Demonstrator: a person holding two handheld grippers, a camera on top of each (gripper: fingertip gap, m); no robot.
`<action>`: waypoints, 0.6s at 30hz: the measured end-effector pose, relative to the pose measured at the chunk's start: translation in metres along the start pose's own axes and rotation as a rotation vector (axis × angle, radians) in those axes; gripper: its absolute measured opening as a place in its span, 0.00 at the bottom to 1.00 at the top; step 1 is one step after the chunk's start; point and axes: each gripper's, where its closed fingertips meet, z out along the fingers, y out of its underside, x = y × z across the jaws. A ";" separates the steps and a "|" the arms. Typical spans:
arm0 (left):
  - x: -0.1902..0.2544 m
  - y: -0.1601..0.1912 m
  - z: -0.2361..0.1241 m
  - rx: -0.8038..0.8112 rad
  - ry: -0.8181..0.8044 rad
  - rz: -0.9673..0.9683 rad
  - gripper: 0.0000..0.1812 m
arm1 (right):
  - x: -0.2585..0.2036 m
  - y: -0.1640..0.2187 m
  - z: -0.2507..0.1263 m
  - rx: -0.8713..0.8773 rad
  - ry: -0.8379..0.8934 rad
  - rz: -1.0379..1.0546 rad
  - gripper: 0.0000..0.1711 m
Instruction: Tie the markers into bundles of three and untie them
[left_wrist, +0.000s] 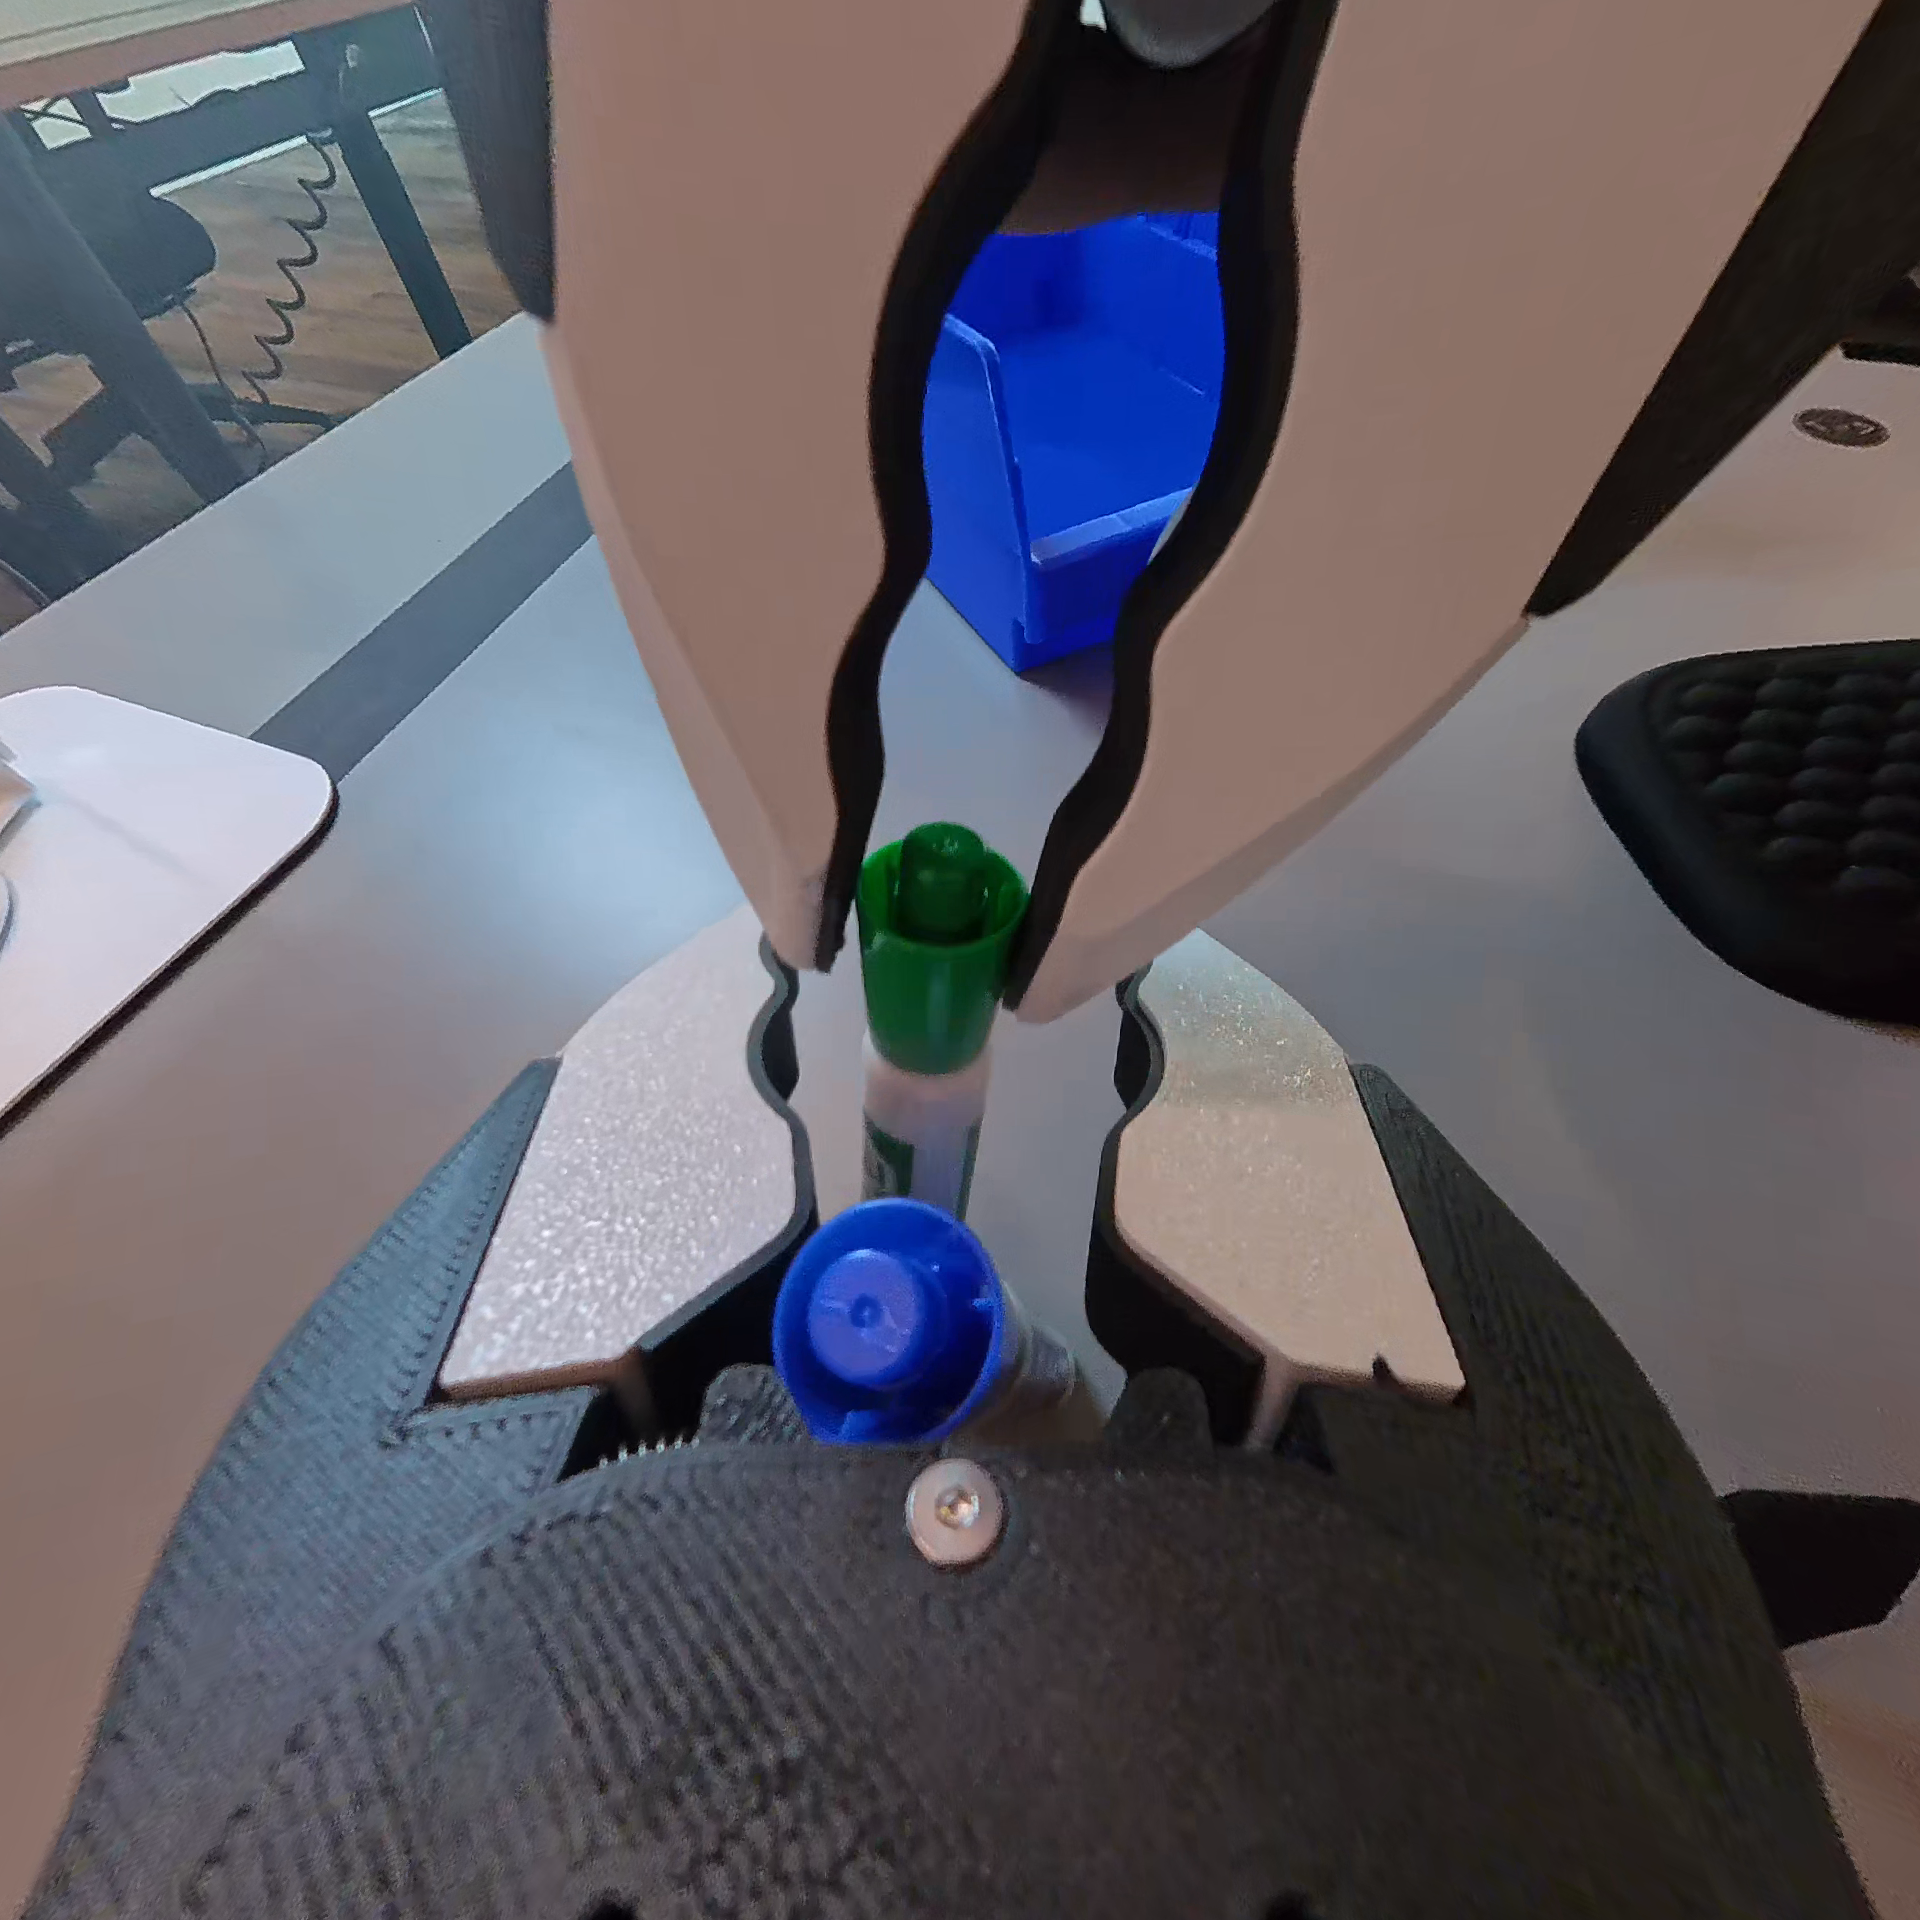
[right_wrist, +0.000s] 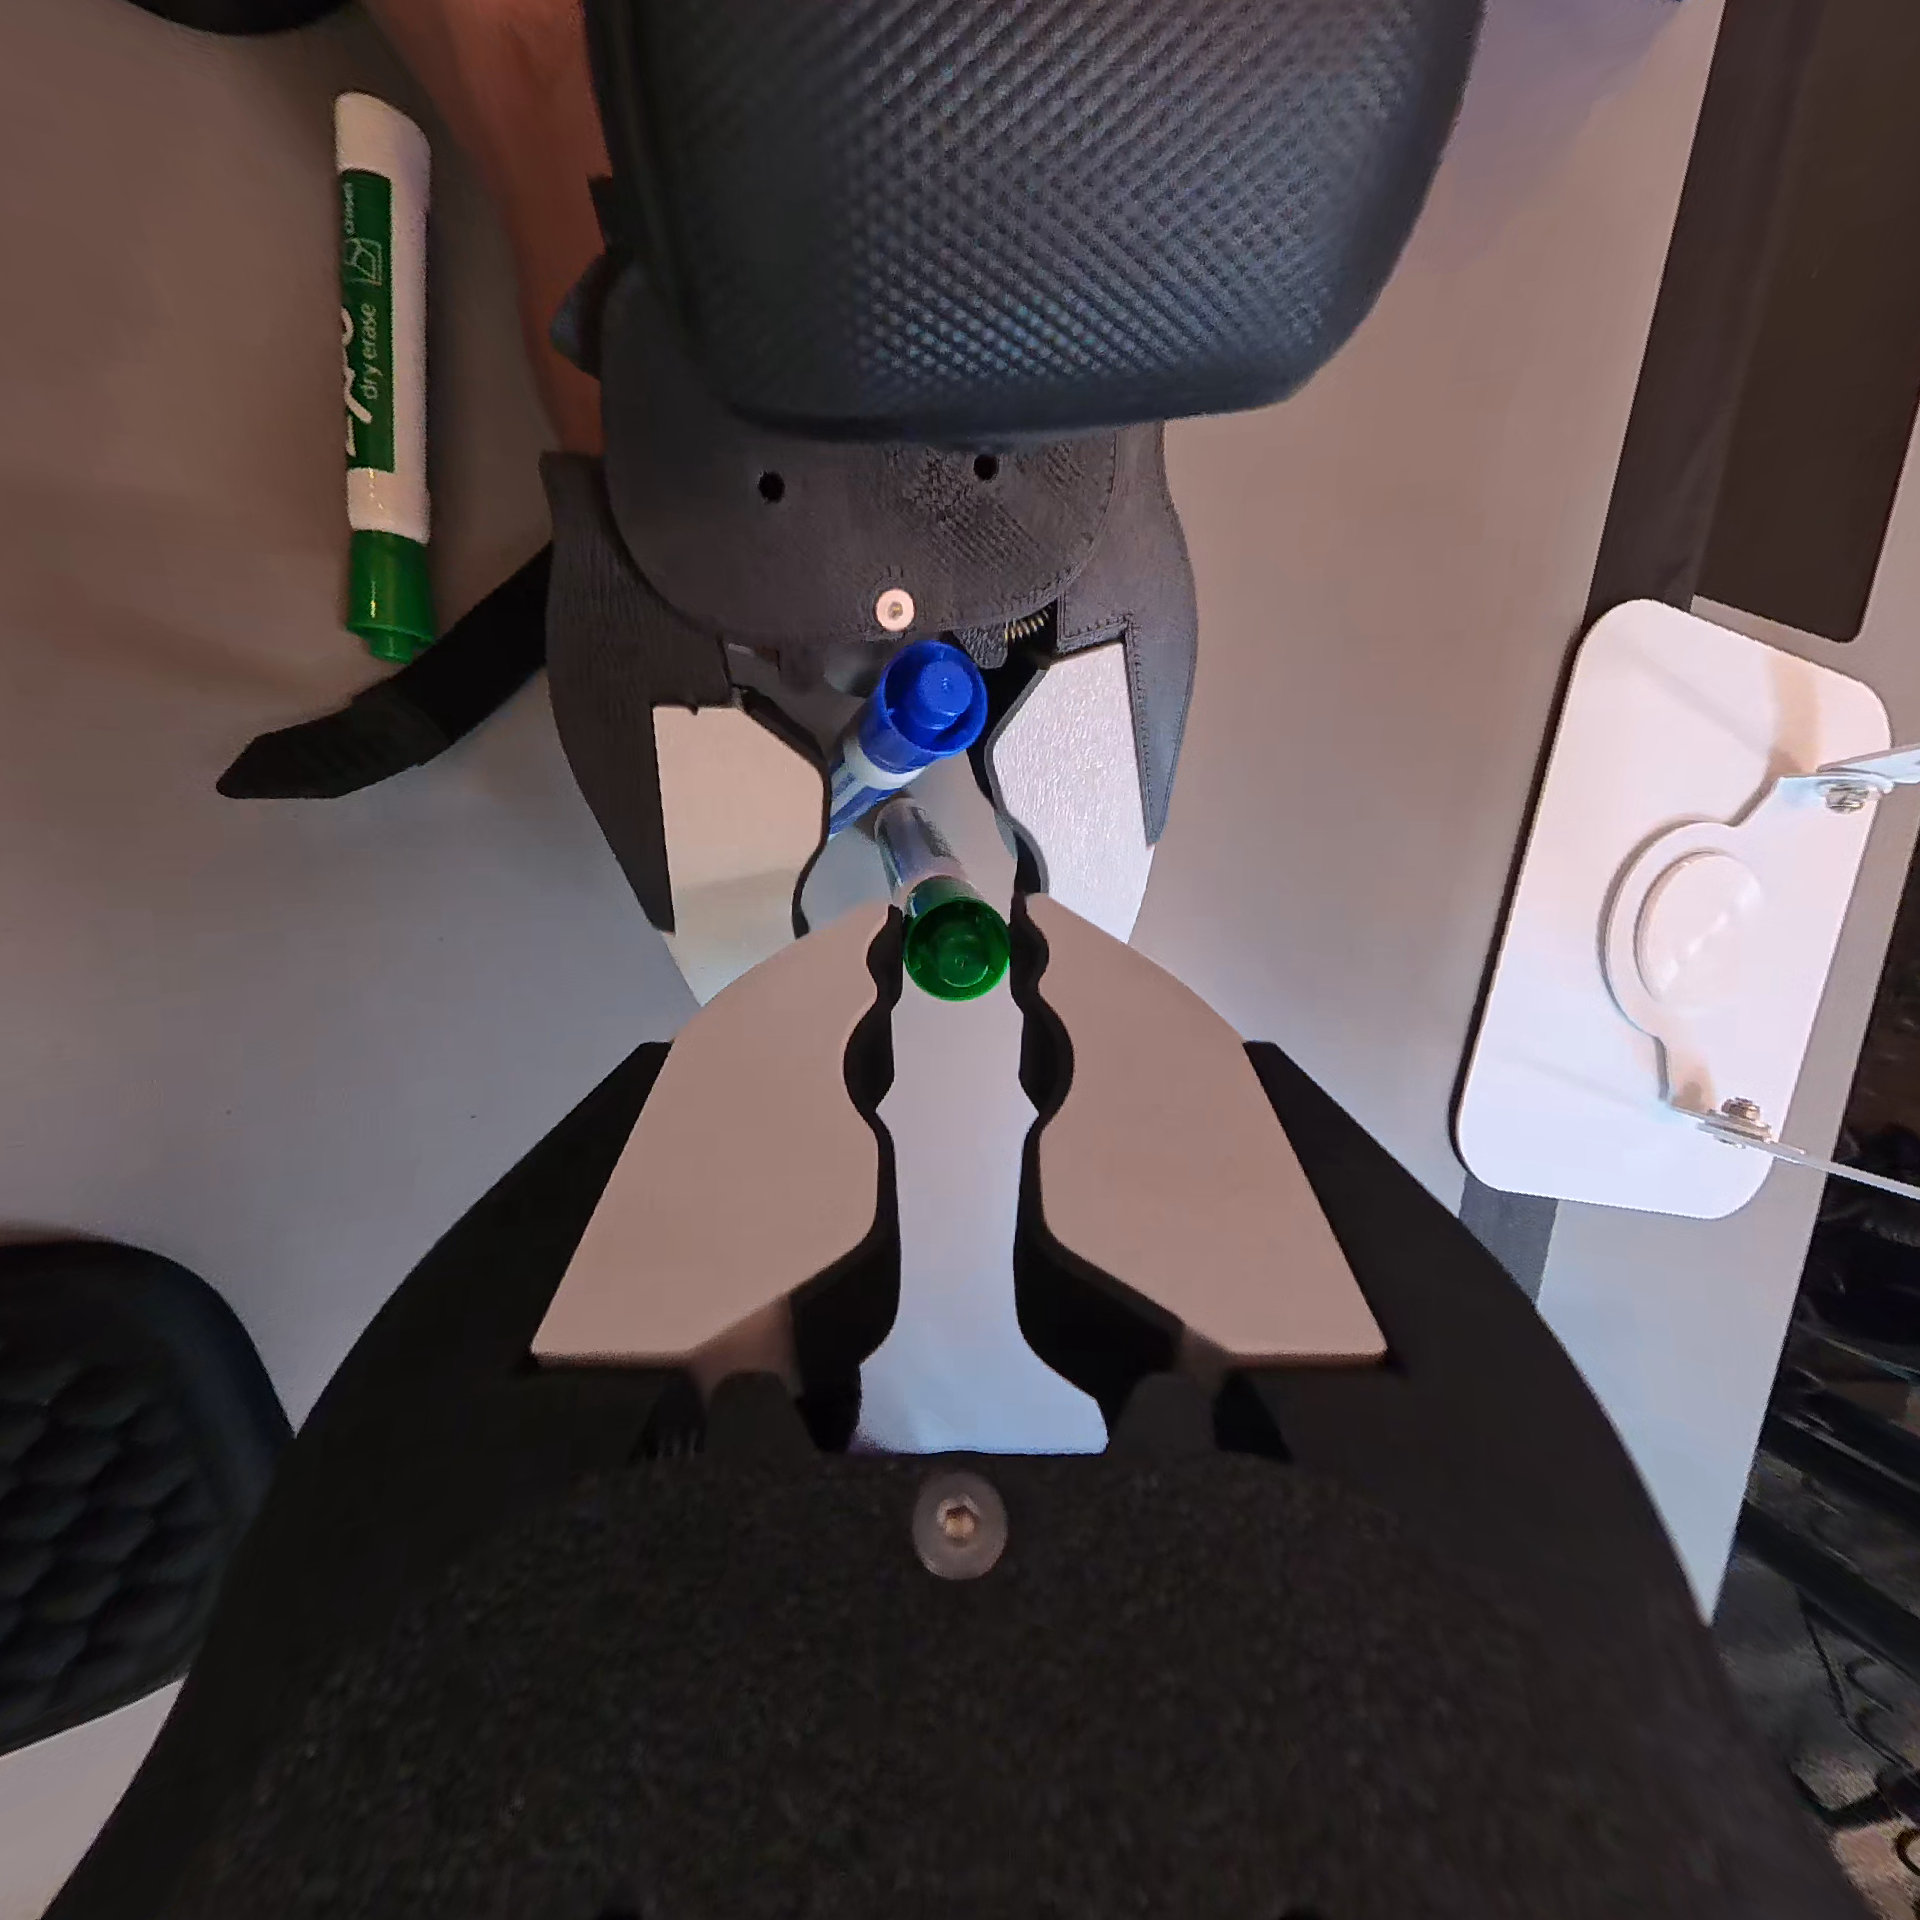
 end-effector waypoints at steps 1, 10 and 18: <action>0.000 -0.001 0.001 -0.002 -0.002 0.001 0.33 | 0.001 0.000 0.000 0.003 0.002 0.002 0.11; -0.002 -0.002 0.002 0.010 -0.001 -0.005 0.34 | 0.003 -0.001 0.002 0.018 -0.026 0.017 0.11; 0.001 -0.004 -0.001 0.034 0.026 -0.009 0.37 | 0.002 -0.008 0.002 0.036 -0.057 0.009 0.11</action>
